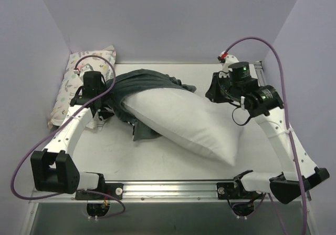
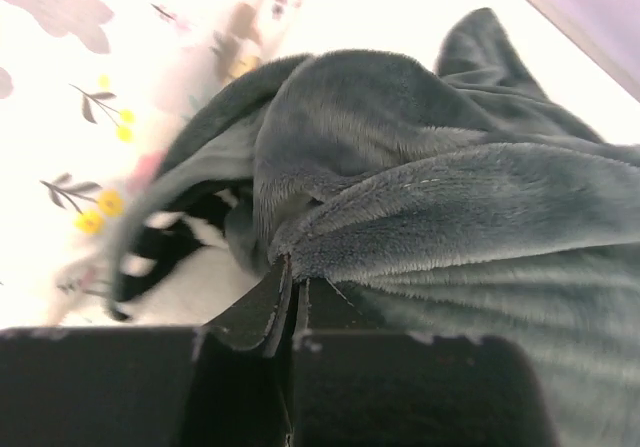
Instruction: Remove the pillowcase from the pillow
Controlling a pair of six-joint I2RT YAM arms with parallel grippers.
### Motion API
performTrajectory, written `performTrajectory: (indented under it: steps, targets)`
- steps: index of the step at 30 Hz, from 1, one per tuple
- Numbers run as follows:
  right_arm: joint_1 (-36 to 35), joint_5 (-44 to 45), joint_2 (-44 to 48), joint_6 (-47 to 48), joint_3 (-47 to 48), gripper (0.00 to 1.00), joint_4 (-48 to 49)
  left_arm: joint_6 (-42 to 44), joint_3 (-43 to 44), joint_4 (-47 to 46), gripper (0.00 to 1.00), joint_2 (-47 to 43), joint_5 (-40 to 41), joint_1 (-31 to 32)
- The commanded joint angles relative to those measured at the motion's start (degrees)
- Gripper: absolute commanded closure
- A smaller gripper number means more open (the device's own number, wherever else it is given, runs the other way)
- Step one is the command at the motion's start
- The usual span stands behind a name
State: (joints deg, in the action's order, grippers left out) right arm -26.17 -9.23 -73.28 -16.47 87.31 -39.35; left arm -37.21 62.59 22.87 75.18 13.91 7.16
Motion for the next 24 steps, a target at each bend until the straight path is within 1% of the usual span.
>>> performTrajectory:
  steps: [1,3,7,8,9,10,11,12,13,14,15,16,17,18,19,20,21,22,24]
  targets:
    - [2.09,4.32,7.09,-0.05,6.11,1.00,-3.27,2.93,5.87,-0.99,1.00,4.53,6.84,-3.55]
    - [2.09,3.96,8.23,-0.23,6.64,1.00,-3.97,3.11,8.06,-0.64,1.00,7.17,6.57,-3.64]
    - [1.39,0.11,8.94,0.81,5.69,1.00,-4.33,3.29,9.75,-0.72,1.00,9.55,0.96,-3.47]
    - [0.34,-0.17,8.68,1.43,3.94,1.00,-3.98,3.29,9.31,-1.51,1.00,9.29,0.94,-2.94]
    - [-3.84,2.61,8.33,2.05,3.31,0.98,-3.11,3.37,8.79,-2.12,1.00,8.68,0.94,-2.42]
    - [-6.76,5.17,7.89,3.88,2.35,0.89,-2.49,3.55,7.74,-2.39,1.00,8.32,0.85,-2.06]
    - [-9.57,7.45,7.62,4.42,0.60,0.63,-1.61,3.46,7.20,-2.39,1.00,7.88,0.24,-1.63]
    - [-15.60,11.57,7.27,4.69,0.06,0.49,0.48,3.37,6.59,-2.57,1.00,7.53,-0.37,-1.45]
    - [-18.62,13.17,5.96,6.17,-0.38,0.32,1.46,3.46,5.02,-2.92,1.00,7.01,-0.55,-1.10]
    - [-22.30,16.06,5.17,6.88,-0.64,0.25,2.26,3.46,4.22,-3.27,1.00,6.57,-0.64,-0.92]
    - [-29.30,20.88,4.12,7.85,-0.82,0.21,3.05,3.55,3.60,-3.45,1.00,5.52,-0.90,-0.66]
    - [-33.20,28.32,1.76,8.90,-1.00,0.17,3.66,3.64,2.99,-3.71,1.00,4.98,-1.17,-0.39]
    - [-36.11,31.96,0.34,11.26,-1.26,0.09,4.19,3.72,1.76,-3.97,1.00,3.94,-1.43,-0.30]
    - [-38.23,34.09,-0.98,12.15,-2.13,0.06,5.59,3.81,1.49,-4.06,1.00,3.58,-1.87,-0.13]
    - [-42.25,37.07,-3.95,13.03,-2.75,0.02,6.65,3.81,1.14,-4.06,1.00,3.14,-2.31,0.05]
    - [-43.51,37.79,-5.63,13.82,-3.28,0.00,8.92,4.07,0.87,-4.06,1.00,2.79,-2.66,0.31]
    - [-44.48,38.50,-7.56,15.57,-3.72,0.00,9.90,4.16,0.87,-4.06,1.00,2.70,-2.84,0.40]
    - [-45.53,39.29,-12.11,16.03,-3.55,0.00,10.17,4.16,1.04,-4.06,1.00,2.52,-3.19,0.84]
    - [-46.07,40.96,-16.53,16.03,-3.11,0.00,10.09,4.43,1.39,-3.71,1.00,2.52,-3.45,1.28]
